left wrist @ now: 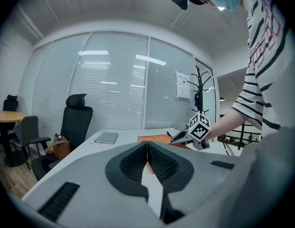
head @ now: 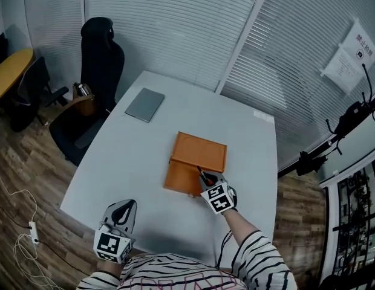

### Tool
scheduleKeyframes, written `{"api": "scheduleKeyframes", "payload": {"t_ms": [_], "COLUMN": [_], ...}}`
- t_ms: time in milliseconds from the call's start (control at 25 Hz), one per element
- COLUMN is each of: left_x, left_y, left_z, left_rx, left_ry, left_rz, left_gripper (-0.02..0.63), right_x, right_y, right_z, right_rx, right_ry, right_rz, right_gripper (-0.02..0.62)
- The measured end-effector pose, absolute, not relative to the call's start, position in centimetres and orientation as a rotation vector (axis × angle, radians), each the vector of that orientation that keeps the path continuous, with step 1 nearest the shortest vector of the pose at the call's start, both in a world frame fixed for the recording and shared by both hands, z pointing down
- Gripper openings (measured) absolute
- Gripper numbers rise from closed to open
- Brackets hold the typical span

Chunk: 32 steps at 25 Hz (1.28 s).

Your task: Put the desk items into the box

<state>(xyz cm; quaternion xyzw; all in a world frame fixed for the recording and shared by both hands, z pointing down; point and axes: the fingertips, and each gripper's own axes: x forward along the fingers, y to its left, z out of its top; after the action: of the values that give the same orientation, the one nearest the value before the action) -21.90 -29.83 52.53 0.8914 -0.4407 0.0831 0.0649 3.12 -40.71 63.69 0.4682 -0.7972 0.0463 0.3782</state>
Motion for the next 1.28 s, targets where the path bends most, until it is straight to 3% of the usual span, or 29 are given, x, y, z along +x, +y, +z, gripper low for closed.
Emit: {"api": "scheduleKeyframes", "payload": {"t_ms": [320, 1280], "left_x": [-22.7, -23.9], "left_y": [-30.1, -30.3], "left_z": [53.1, 54.6], "left_rx": [2.683, 2.619], "left_ry": [-1.329, -1.367], "left_rz": [0.243, 0.257], "left_gripper": [0.021, 0.021], "right_x": [1.3, -0.4], "right_y": [-41.3, -42.7], "right_z": [66.0, 71.0], "right_rx": [0.946, 0.663], "right_ry": [-1.913, -1.814], "right_rz": [-0.042, -0.017], "right_gripper": [0.058, 0.057]}}
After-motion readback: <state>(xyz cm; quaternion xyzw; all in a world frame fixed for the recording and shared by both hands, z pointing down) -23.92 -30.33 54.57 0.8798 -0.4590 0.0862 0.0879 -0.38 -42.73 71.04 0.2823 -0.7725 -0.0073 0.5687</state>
